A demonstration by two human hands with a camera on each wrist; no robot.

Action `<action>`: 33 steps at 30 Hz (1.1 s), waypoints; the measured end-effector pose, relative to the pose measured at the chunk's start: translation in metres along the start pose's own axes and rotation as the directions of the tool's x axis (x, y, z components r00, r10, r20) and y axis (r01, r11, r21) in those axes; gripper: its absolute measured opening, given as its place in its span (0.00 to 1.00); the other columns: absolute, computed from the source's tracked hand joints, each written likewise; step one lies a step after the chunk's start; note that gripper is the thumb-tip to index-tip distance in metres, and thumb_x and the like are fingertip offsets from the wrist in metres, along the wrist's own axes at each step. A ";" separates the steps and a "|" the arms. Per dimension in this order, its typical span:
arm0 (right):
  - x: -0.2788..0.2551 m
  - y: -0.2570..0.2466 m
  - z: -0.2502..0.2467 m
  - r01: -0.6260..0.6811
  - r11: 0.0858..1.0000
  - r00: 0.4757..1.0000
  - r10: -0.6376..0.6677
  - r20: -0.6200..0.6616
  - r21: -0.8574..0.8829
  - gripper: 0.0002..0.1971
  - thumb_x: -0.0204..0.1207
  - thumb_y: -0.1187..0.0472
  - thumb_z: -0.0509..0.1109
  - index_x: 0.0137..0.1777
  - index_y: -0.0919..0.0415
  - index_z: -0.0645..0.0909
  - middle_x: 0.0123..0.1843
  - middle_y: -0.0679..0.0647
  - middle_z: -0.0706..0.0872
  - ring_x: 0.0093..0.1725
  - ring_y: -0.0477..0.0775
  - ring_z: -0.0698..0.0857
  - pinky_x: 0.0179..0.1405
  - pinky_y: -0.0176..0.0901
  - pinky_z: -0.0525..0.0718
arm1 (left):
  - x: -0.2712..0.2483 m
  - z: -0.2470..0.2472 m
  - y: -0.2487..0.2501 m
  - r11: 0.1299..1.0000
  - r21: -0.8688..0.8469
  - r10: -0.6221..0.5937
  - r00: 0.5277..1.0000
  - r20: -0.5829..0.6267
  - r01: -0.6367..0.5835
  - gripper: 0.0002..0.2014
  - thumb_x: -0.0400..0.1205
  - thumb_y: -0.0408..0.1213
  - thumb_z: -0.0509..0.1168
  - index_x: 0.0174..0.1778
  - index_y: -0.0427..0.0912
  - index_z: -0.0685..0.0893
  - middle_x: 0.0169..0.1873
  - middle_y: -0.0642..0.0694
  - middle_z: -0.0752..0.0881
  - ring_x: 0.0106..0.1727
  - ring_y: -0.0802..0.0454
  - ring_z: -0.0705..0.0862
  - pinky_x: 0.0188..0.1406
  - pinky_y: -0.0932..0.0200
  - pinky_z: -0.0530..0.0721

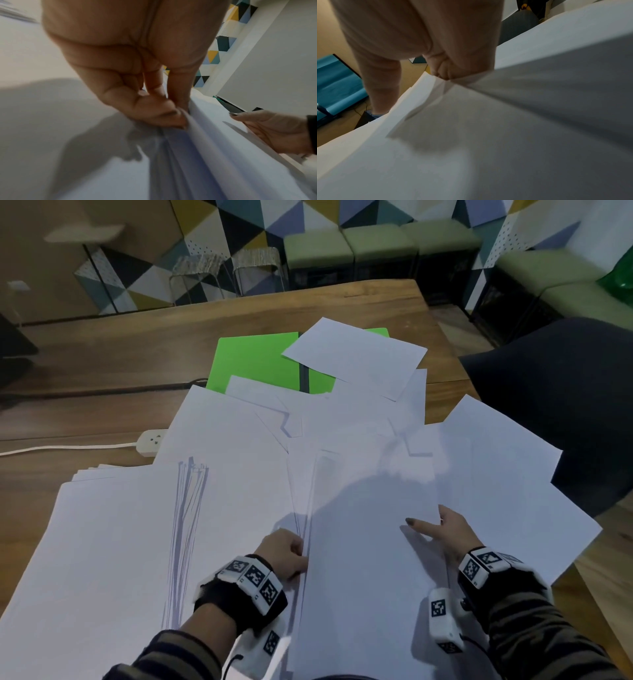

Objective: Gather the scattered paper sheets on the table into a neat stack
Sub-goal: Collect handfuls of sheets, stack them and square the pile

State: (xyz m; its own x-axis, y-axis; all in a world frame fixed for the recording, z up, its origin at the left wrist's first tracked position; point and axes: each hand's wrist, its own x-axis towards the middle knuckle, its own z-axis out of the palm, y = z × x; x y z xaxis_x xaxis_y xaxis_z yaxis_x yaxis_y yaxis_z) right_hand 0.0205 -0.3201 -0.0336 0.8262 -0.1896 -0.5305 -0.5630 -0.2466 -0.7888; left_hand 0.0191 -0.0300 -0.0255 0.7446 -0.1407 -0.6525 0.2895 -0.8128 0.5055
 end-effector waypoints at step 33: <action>-0.025 -0.045 0.001 0.331 0.882 0.938 -0.345 -0.020 0.334 0.11 0.70 0.74 0.72 0.50 0.63 0.83 0.45 0.57 0.90 0.54 0.61 0.87 0.58 0.45 0.84 | -0.015 -0.050 0.037 0.581 -0.733 0.262 0.934 -0.244 -0.354 0.29 0.52 0.46 0.78 0.49 0.40 0.88 0.45 0.45 0.92 0.47 0.52 0.90 0.33 0.59 0.87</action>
State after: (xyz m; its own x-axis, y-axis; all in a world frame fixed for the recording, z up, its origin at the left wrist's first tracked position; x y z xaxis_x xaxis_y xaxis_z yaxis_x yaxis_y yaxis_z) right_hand 0.0249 -0.3028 0.0148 0.9692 -0.1115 -0.2195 -0.2166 0.0373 -0.9755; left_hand 0.0489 -0.0302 0.0312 0.9179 -0.2063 -0.3391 0.3450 -0.0077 0.9386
